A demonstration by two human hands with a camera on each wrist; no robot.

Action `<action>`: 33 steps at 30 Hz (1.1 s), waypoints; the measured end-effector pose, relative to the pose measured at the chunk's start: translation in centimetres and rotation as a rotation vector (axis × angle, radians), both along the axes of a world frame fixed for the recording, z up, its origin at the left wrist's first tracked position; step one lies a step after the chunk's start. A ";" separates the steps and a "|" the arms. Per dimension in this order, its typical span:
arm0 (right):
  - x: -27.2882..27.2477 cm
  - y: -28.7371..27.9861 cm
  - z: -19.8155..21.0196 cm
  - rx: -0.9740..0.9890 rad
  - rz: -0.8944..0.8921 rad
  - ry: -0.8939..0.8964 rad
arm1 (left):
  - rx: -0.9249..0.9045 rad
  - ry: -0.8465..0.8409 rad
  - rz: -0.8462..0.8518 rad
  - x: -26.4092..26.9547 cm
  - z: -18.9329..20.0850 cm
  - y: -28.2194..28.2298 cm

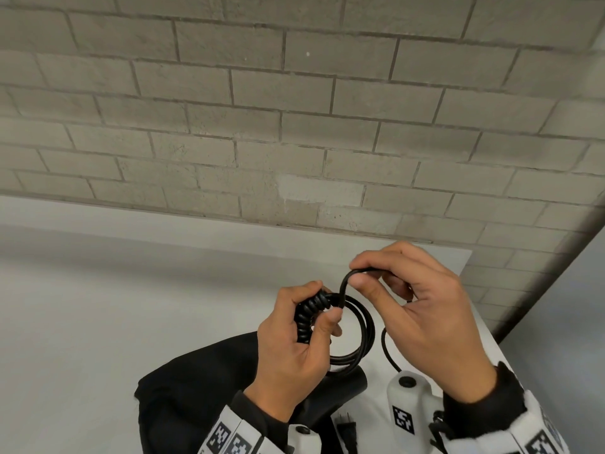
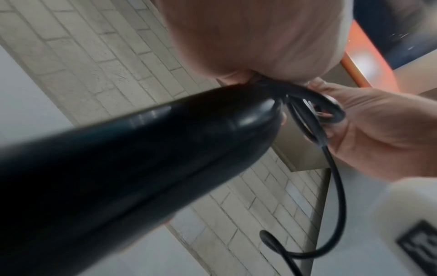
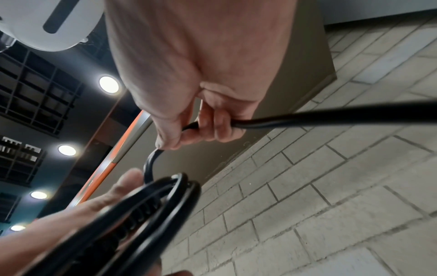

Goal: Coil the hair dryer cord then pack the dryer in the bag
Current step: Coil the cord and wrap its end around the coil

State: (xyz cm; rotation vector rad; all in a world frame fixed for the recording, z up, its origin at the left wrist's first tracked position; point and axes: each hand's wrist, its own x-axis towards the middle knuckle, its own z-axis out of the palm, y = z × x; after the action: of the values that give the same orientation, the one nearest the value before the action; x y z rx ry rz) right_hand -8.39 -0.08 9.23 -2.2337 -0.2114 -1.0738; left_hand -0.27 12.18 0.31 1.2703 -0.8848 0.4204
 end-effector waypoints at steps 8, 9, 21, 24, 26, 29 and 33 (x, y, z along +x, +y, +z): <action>1.1 0.4 -0.6 0.144 0.031 0.077 | 0.016 -0.038 0.031 -0.2 0.1 0.0; 1.2 0.4 -0.7 0.174 0.035 0.083 | 0.018 -0.041 0.030 -0.2 0.1 0.0; 1.4 0.3 -3.3 0.695 0.181 0.335 | 0.010 -0.110 0.076 -0.1 0.1 0.1; 1.0 0.4 -3.6 0.735 0.233 0.348 | 0.032 -0.147 0.178 -0.1 -0.3 -0.1; 0.5 0.2 -3.8 0.720 0.260 0.342 | 0.048 -0.159 0.254 -0.3 -0.6 -0.2; -0.3 0.0 -4.5 0.662 0.302 0.349 | 0.050 -0.141 0.301 -0.4 -0.5 -0.2; -1.0 -0.2 -5.3 0.597 0.314 0.430 | 0.062 -0.105 0.307 -0.4 0.1 0.0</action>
State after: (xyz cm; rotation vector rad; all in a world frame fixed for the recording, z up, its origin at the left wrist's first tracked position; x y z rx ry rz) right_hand -9.34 -0.23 3.92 -1.7525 -0.0418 -0.3974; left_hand -0.72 12.14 0.37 1.4577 -0.7971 0.7121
